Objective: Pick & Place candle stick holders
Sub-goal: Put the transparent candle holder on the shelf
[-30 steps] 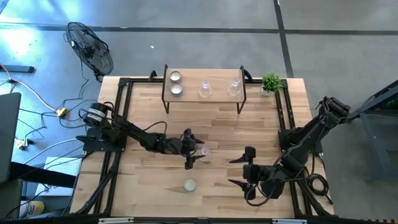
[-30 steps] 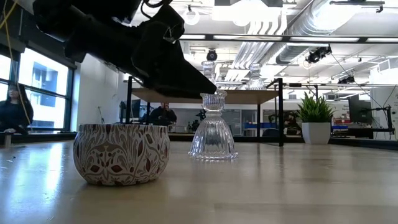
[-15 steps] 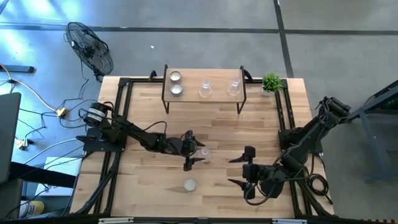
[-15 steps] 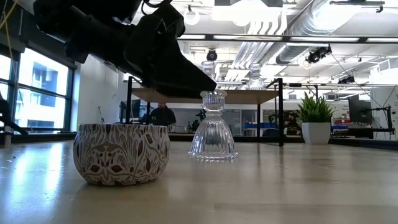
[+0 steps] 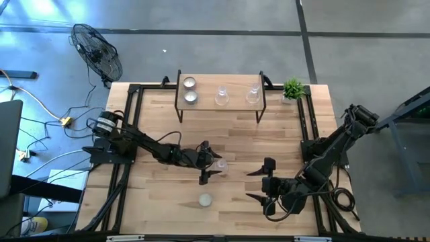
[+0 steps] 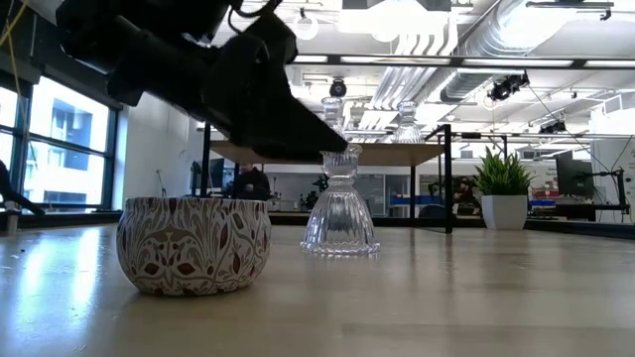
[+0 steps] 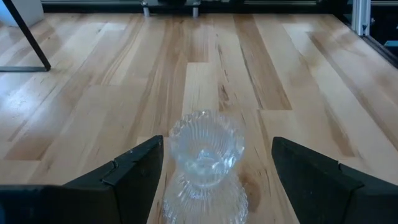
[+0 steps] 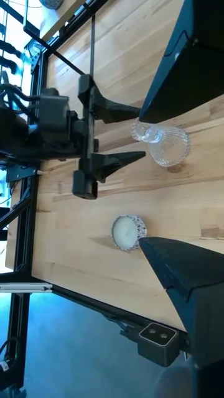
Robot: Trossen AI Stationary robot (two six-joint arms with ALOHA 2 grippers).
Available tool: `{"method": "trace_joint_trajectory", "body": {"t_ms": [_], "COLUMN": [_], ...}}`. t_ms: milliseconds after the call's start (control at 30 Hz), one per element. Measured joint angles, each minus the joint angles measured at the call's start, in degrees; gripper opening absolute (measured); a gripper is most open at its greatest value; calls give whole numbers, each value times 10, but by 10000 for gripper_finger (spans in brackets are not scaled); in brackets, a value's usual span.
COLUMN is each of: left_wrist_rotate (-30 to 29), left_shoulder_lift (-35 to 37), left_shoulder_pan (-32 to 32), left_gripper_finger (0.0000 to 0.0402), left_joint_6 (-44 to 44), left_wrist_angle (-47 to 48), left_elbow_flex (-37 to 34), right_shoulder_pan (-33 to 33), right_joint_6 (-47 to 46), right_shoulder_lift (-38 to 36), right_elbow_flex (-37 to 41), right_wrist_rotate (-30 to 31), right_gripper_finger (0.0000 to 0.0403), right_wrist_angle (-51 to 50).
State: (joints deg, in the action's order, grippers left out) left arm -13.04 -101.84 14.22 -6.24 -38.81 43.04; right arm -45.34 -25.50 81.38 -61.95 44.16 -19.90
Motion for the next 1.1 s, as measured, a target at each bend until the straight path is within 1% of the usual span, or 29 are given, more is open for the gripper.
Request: {"method": "trace_joint_trajectory", "body": {"t_ms": [100, 233, 333, 500, 667, 833, 900, 967, 1100], "left_wrist_rotate": [1, 0, 0, -2, -22, -29, -38, -43, -45], "left_shoulder_lift": [-29, -59, -59, -58, -58, -58, -58, -58, -58], "left_shoulder_pan": [0, 0, 0, 0, 0, 0, 0, 0, 0], "left_gripper_finger": [294, 294, 294, 294, 294, 291, 280, 261, 202], "left_joint_6": [0, 4, 15, 31, 30, 30, 30, 30, 30], "left_wrist_angle": [-23, -17, -19, -26, -10, -13, -13, -11, -10], "left_elbow_flex": [12, 29, 40, 40, 39, 39, 39, 39, 39], "right_shoulder_pan": [0, 0, 0, 0, 0, 0, 0, 0, 0], "right_joint_6": [0, 0, 0, 0, 0, 0, 0, 0, 0], "right_shoulder_lift": [0, 0, 0, 0, 0, 0, 0, 0, 0], "right_elbow_flex": [0, 0, 0, 0, 0, 0, 0, 0, 0], "right_wrist_rotate": [0, -3, -13, -18, -19, -19, -19, -19, -19], "right_gripper_finger": [309, 309, 309, 309, 309, 309, 309, 309, 309], "right_wrist_angle": [2, 4, 5, 5, 4, 4, 4, 4, 4]}}
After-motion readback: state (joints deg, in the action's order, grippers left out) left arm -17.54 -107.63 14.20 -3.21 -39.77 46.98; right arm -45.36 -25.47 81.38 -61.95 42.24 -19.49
